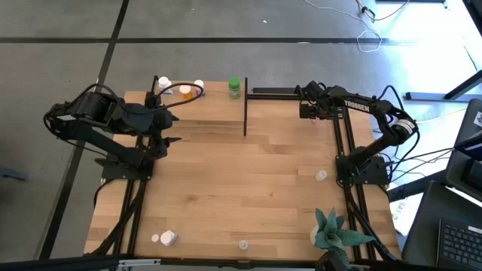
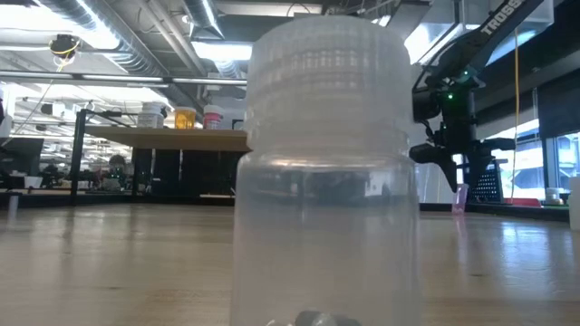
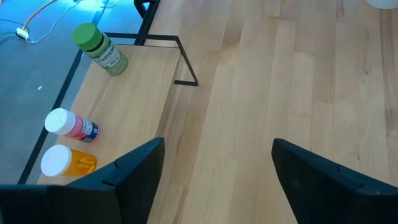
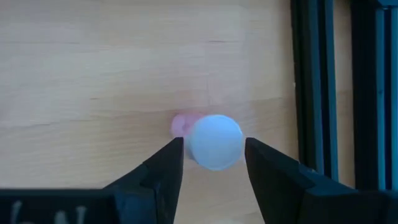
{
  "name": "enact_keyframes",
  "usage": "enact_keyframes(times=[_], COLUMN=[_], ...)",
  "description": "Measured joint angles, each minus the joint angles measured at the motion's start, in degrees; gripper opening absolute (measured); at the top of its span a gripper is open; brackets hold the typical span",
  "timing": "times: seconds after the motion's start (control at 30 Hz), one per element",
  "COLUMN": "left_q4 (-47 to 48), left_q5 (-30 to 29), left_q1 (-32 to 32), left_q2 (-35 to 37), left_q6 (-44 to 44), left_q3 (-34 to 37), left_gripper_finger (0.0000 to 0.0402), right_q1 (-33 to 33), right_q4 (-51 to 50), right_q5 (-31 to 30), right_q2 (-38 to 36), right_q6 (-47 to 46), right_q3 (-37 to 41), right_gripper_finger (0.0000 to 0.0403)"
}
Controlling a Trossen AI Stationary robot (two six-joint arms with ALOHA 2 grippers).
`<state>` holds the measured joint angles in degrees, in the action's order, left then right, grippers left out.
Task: Pick and place medicine bottles onto shelf by color
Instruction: Put the purple pill bottle on the shelf
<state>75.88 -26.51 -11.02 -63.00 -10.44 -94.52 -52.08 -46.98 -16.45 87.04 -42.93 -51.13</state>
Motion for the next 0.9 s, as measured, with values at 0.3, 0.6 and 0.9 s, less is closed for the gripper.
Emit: enact_keyframes(times=[0.3,0.6,0.9], left_q4=[0.00,-0.02,-0.02], left_q5=[-0.01,-0.01,-0.02], left_q1=[-0.01,0.00,0.01], left_q2=[0.00,0.01,0.01], left_q6=[-0.15,-0.16,-0.15], left_q3=[0.00,0.00,0.00], left_gripper_finger=[0.0291,0.0291,0.0291], right_q1=[-0.59,-0.59,0.01], right_q4=[0.75,1.17,1.37], right_q5=[1.03,1.27,4.28], right_q2=[1.47,1.50,1.41], right_q6=[2.46,3.06,4.45], right_q3=[0.00,0.00,-0.02], right_gripper_finger=[0.0174,0.0148,0.0111])
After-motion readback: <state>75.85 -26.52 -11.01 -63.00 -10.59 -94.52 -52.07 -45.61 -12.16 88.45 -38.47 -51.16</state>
